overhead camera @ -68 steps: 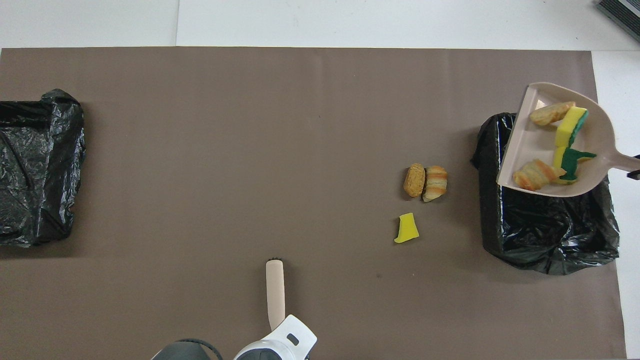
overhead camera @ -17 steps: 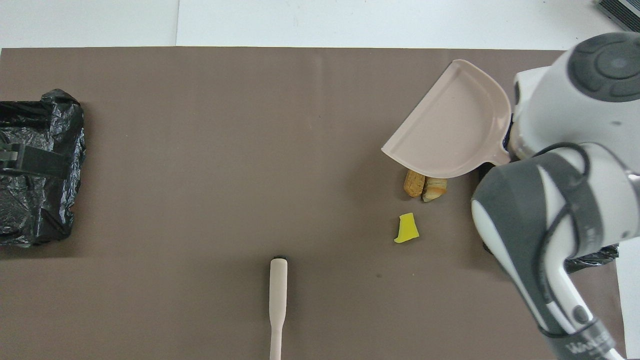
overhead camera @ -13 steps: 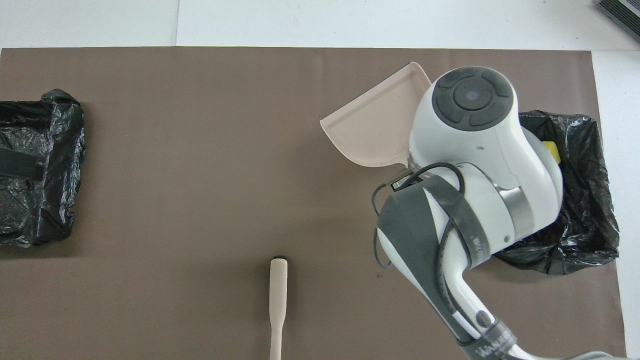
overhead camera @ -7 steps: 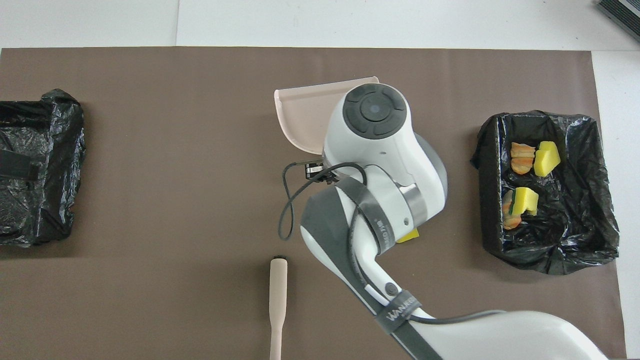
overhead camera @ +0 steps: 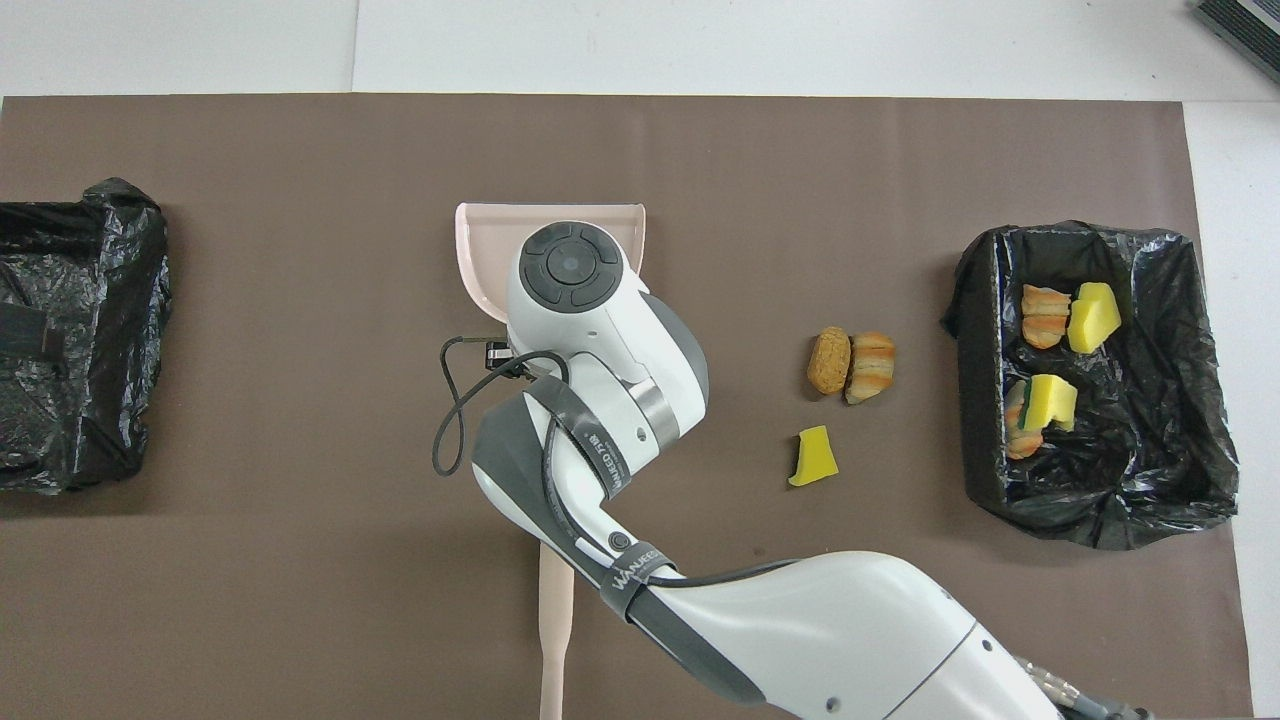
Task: Sweep and dump trash in bin
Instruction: 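Set the dustpan down mid-table with the right gripper, then release the dustpan and withdraw the right gripper while the left gripper approaches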
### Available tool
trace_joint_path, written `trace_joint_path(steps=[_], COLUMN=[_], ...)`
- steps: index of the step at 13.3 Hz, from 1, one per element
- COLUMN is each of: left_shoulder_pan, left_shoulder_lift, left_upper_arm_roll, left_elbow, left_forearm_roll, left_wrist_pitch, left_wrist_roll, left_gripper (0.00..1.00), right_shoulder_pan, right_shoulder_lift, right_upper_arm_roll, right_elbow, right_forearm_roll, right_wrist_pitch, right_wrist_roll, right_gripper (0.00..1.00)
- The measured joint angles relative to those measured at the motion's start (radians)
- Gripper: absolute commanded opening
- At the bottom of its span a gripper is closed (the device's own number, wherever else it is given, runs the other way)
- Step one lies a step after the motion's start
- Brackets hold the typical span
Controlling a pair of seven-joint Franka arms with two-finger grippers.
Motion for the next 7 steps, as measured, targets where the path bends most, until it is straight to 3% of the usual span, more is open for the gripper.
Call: trace_joint_path(steps=[1,2,3,4,7], left_shoulder_pan=[0.0,0.0,0.0,-0.001,-0.003], left_shoulder_lift=[0.0,0.0,0.0,0.0,0.0], left_upper_arm_roll=[0.0,0.0,-0.001,-0.001,-0.008], left_elbow=[0.0,0.0,0.0,0.0,0.0], left_forearm_roll=[0.0,0.0,0.0,0.0,0.0], left_wrist_pitch=[0.0,0.0,0.0,0.0,0.001], left_wrist_roll=[0.0,0.0,0.0,0.0,0.001], left_gripper=[1.0,1.0,1.0,1.0,1.0], right_shoulder_pan=[-0.001,-0.001,-0.001,-0.001,-0.006], right_shoulder_lift=[0.009,0.014,0.017,0.019,0.011], right_upper_arm_roll=[0.0,0.0,0.0,0.0,0.0], right_elbow=[0.003,0.004,0.004,0.005,0.022], right_forearm_roll=[0.0,0.0,0.0,0.0,-0.008], right_wrist_pitch=[0.002,0.003,0.003,0.003,-0.019], right_wrist_roll=[0.0,0.0,-0.002,-0.007,-0.06], right_gripper=[0.0,0.13,0.73,1.0,1.0])
